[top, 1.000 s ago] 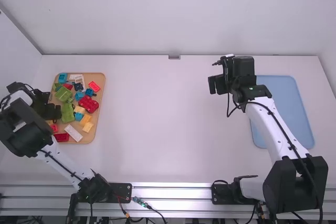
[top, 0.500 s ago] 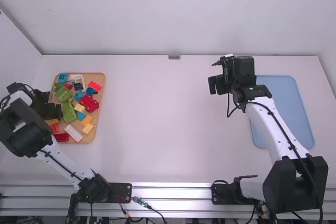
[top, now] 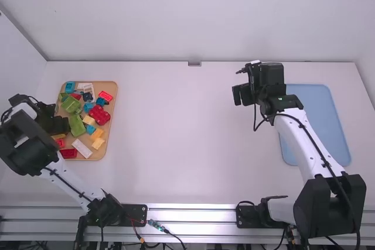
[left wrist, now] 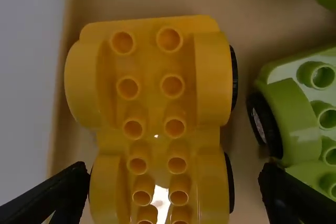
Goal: Assemble lego blocks to make yellow taxi
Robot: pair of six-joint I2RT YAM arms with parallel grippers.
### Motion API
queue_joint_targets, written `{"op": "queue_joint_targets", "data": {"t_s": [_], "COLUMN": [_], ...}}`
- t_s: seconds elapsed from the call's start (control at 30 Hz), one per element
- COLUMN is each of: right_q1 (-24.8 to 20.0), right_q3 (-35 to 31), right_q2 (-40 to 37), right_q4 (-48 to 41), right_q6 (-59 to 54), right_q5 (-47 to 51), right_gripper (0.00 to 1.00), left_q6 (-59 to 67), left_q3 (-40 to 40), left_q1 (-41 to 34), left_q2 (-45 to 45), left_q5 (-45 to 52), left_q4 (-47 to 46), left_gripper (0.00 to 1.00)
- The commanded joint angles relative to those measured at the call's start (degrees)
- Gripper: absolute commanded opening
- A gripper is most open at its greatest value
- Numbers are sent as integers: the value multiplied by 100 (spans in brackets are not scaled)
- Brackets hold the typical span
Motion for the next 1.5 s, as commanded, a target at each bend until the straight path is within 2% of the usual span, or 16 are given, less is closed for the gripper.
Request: {"op": "queue_joint_targets", "data": {"t_s": [0.0, 0.17, 0.33, 0.8, 1.03, 1.13, 1.23, 1.47], "right_q1": [4, 7, 7, 4, 4, 4, 4, 4], "right_q3": [193, 193, 193, 193, 193, 193, 193, 193], "right_q2": [31, 31, 31, 31, 31, 31, 31, 31], "right_q4": [37, 17, -7, -20, -13, -15, -18, -22], "right_q6": [-46, -46, -83, -87, -90, -90, -90, -219], "right_q5": [-9, -13, -11, -9, -11, -9, -11, -7], "right_gripper": [99, 99, 99, 99, 99, 99, 99, 99], "left_q6": [-55, -61, -48, -125, -140, -142, -140, -142], "left_q3": [-72, -72, -99, -287, -313, -313, -315, -217], "left_q1": [57, 59, 66, 66, 66, 66, 63, 63], "left_q2": [96, 96, 96, 196, 203, 203, 205, 205], "left_q5": [96, 100, 500, 332, 334, 334, 336, 330], "left_q4": [-37, -52, 57, 446, 444, 409, 411, 278], "left_gripper": [86, 86, 87, 92, 82, 66, 57, 54]}}
